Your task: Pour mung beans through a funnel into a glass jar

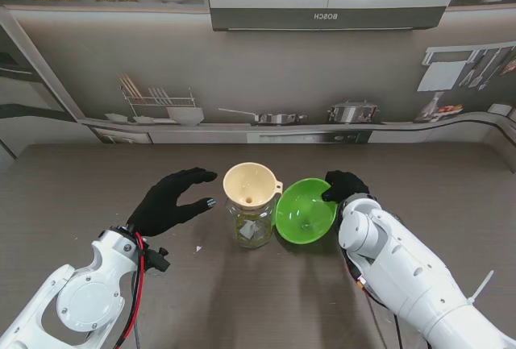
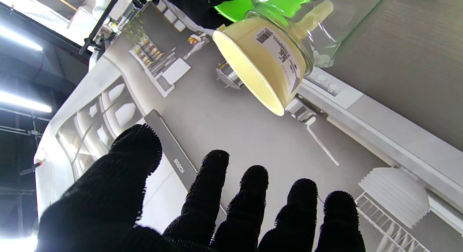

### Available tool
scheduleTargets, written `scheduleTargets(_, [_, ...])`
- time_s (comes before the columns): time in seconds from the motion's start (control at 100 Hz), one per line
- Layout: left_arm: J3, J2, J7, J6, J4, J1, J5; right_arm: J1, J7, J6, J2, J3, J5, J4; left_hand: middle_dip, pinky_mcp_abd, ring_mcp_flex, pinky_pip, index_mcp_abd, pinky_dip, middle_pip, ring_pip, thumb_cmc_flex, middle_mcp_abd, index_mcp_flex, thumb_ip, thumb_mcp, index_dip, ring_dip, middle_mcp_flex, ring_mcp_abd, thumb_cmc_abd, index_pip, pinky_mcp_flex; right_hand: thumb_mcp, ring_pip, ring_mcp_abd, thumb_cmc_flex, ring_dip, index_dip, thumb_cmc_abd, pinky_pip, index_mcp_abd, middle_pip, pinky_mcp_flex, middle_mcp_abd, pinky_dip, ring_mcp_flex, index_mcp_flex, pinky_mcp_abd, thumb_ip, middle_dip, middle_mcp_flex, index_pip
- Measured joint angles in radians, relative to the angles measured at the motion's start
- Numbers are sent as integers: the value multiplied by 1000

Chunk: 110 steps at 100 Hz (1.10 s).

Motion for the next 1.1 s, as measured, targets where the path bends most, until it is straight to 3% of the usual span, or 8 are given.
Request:
scheduleTargets(0.15, [-2,0,0,1,0,1,0,11,19,2,7,-19,-30,13,0,0,0,0,0,0,0,0,0,0,0,0,0,0,0,0,0,0,0,0,-40,-148,42,3,-109,0,41,-162,-14,-32,-40,17,-69,-8,-17,110,27,-26,-61,0])
scheduleTargets(0.23, [-3,0,0,1,0,1,0,12,34,-1,14,-25,-54,14,0,0,0,0,0,0,0,0,0,0,0,0,0,0,0,0,0,0,0,0,-72,-252,59,4,-166,0,64,-238,-37,-54,-81,33,-92,-8,-33,133,37,-46,-98,0])
scheduleTargets(0.4, [-3,0,-3,1,0,1,0,12,54,2,25,-34,-66,15,0,0,0,0,0,0,0,0,0,0,0,0,0,0,0,0,0,0,0,0,-105,-427,83,3,-242,-2,77,-302,-71,-84,-149,48,-93,-8,-45,137,48,-83,-164,-11])
scheduleTargets(0.51, [-3,0,-5,1,1,1,0,12,73,9,31,-40,-84,15,0,0,0,0,0,0,0,0,0,0,0,0,0,0,0,0,0,0,0,0,-113,-484,88,-14,-265,-39,78,-314,-107,-91,-164,50,-93,-8,-69,145,48,-96,-184,-50])
scheduleTargets(0.78, [-4,0,-7,1,3,1,-1,11,122,10,49,-53,-129,11,0,0,0,0,0,0,0,0,0,0,0,0,0,0,0,0,0,0,0,0,-164,-741,137,-131,-348,-78,107,-361,-126,-117,-245,62,-93,-10,-115,146,69,-150,-333,-195])
scheduleTargets(0.89, [-4,0,-8,0,4,1,-2,8,133,7,57,-52,-147,3,0,0,0,0,0,0,0,0,0,0,0,0,0,0,0,0,0,0,0,0,-179,-810,150,-177,-353,-74,111,-376,-126,-131,-272,72,-93,-25,-115,146,115,-181,-389,-249])
scheduleTargets(1.03, [-5,1,-11,-1,5,1,-3,6,136,0,64,-52,-167,0,0,0,0,0,0,0,0,0,0,0,0,0,0,0,0,0,0,0,0,0,-222,-848,163,-231,-361,14,135,-389,-116,-138,-305,80,-93,-75,-115,147,225,-204,-466,-311])
scheduleTargets(1.1, [-5,1,-13,-1,6,1,-4,6,139,-3,67,-52,-182,-2,0,0,0,0,0,0,0,0,0,0,0,0,0,0,0,0,0,0,0,0,-242,-893,181,-246,-381,37,151,-399,-113,-152,-325,87,-93,-106,-148,147,241,-221,-511,-343])
